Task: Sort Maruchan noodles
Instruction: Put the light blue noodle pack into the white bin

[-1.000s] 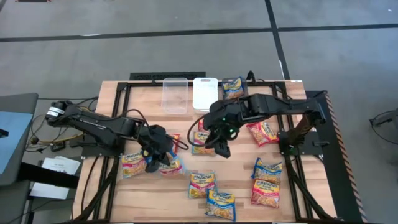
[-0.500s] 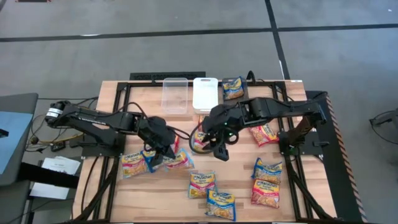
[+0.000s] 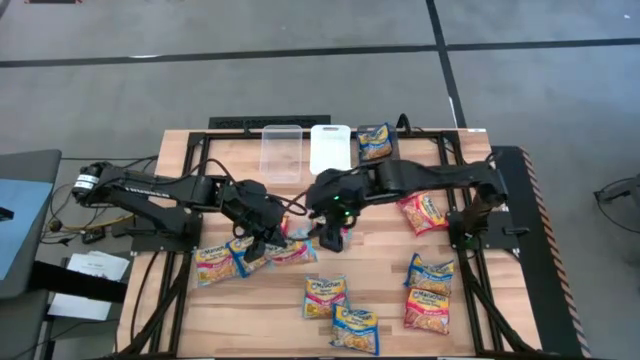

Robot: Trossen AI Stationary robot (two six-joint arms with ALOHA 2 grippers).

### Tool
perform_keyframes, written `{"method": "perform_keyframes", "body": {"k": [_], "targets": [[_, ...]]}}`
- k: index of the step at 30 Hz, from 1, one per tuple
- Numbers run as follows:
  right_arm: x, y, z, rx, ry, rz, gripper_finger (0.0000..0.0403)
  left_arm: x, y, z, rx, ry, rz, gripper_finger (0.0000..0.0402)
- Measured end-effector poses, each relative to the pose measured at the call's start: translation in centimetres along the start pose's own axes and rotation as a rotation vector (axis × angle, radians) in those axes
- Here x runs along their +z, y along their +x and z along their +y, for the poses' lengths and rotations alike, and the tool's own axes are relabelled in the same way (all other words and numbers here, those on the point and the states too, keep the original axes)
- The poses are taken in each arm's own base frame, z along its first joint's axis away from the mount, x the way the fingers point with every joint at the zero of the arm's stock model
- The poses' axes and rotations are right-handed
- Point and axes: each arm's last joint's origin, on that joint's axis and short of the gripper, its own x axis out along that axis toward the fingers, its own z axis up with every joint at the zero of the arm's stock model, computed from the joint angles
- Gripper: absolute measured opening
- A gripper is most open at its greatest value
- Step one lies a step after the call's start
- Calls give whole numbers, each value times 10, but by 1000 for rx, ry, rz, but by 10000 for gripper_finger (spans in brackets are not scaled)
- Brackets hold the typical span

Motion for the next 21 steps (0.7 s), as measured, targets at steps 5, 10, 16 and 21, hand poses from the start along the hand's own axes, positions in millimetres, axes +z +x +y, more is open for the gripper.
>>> {"method": "perform_keyframes", "body": {"k": [5,10,16,21], "targets": [[-1,28,-13,-26,59,50,249,0,0,0,4,6,2,0],[5,30,-16,21,62,7,249,-1,0,1,10,10,6,0],[13,29,-16,41,36,-68,249,0,0,1,22,25,-3,0],[12,45,-18,40,22,-52,249,2,0,1,46,37,-35,0]]}}
